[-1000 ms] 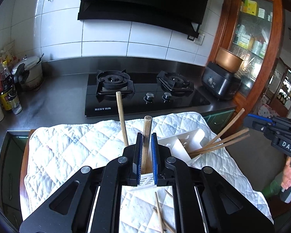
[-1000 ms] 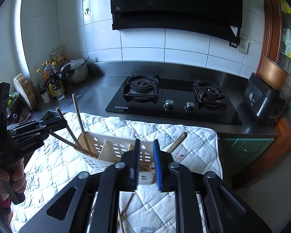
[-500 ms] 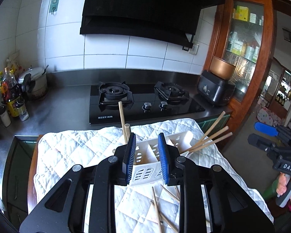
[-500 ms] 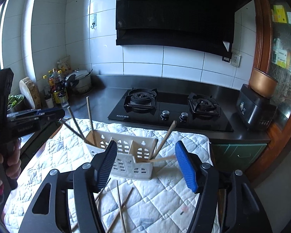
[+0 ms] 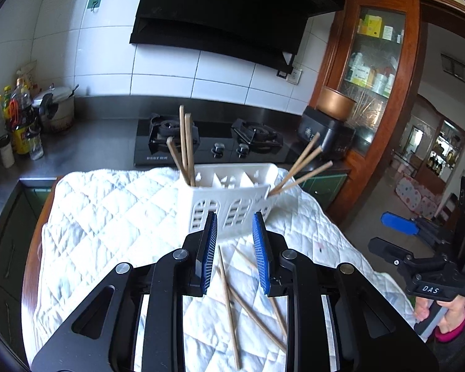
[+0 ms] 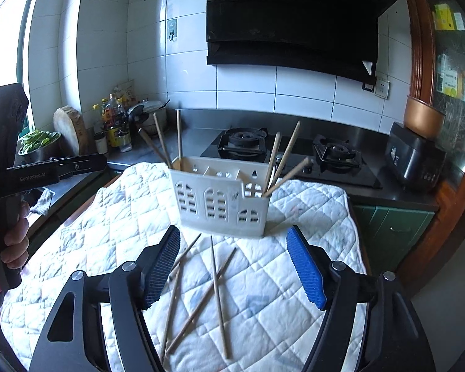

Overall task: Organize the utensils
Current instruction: 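Move the open right gripper to a loose chopstick and close on it, then lift the chopstick with the right gripper and carry it over the caddy, then lower the chopstick into the caddy and open the right gripper, then move the open right gripper back toward the remaining loose chopsticks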

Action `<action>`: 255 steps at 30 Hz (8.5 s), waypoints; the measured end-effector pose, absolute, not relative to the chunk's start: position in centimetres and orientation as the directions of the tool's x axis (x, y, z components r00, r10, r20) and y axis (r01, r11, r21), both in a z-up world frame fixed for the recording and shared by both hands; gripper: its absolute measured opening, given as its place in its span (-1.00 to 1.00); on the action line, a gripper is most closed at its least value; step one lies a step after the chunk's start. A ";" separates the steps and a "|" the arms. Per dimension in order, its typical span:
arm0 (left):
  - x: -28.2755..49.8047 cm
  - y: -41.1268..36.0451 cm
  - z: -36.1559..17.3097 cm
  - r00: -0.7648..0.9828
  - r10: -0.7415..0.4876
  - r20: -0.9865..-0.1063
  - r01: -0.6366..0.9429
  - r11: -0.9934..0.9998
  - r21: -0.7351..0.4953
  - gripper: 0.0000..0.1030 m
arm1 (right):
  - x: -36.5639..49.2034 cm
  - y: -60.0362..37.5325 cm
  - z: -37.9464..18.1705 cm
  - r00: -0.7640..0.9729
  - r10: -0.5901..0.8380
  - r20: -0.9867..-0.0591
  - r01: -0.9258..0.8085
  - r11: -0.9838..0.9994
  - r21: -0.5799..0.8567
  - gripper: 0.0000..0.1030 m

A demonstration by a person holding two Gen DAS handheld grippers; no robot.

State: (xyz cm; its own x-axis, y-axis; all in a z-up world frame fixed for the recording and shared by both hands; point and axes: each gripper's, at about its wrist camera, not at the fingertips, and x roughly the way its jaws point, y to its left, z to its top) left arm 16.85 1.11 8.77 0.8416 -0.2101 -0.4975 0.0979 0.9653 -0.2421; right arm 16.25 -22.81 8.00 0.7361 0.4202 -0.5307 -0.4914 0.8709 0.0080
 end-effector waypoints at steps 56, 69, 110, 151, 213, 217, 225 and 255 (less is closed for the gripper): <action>10.9 3.0 -5.1 0.729 -0.071 -0.680 -0.108 0.970 -0.217 0.16 | 16.5 -21.1 -7.9 0.525 0.396 -0.753 -0.485 0.866 0.117 -0.22; 11.6 -0.5 -6.5 0.695 -0.163 -0.701 0.010 0.976 -0.218 0.10 | 17.9 -21.1 -8.9 0.517 0.342 -0.785 -0.476 0.877 0.068 -0.76; 15.8 -3.3 -7.6 0.677 -0.108 -0.728 0.015 0.991 -0.133 -0.89 | 14.3 -22.7 1.5 0.690 0.404 -0.600 -0.488 0.873 0.027 -0.87; 17.9 0.5 7.8 0.796 -0.259 -0.547 0.197 0.965 -0.170 -0.89 | 25.3 -18.9 20.9 0.785 0.384 -0.486 -0.471 0.880 -0.066 -0.87; 30.5 1.7 12.3 0.873 -0.129 -0.470 0.039 0.980 -0.197 -0.82 | 27.2 -18.8 14.4 0.755 0.379 -0.535 -0.456 0.890 -0.014 -0.41; 28.2 1.5 13.1 0.886 -0.134 -0.445 0.052 0.980 -0.191 -0.82 | 24.1 -19.7 13.1 0.745 0.400 -0.533 -0.472 0.881 0.001 -0.40; 22.3 2.0 12.7 0.893 -0.157 -0.423 0.069 0.974 -0.216 -0.81 | 18.8 -20.2 6.7 0.700 0.389 -0.599 -0.475 0.880 0.016 -0.40; 9.9 5.7 1.1 0.842 -0.056 -0.536 -0.112 0.955 -0.275 -0.19 | 17.2 -17.0 -8.6 0.508 0.384 -0.771 -0.349 0.910 0.223 -0.63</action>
State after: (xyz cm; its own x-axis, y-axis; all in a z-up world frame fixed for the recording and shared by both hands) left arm 9.95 5.69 1.12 0.8422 -0.0557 -0.5364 -0.1121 0.9548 -0.2752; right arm 17.23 -16.97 -8.55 0.5077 0.3836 -0.7715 -0.3486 0.9103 0.2232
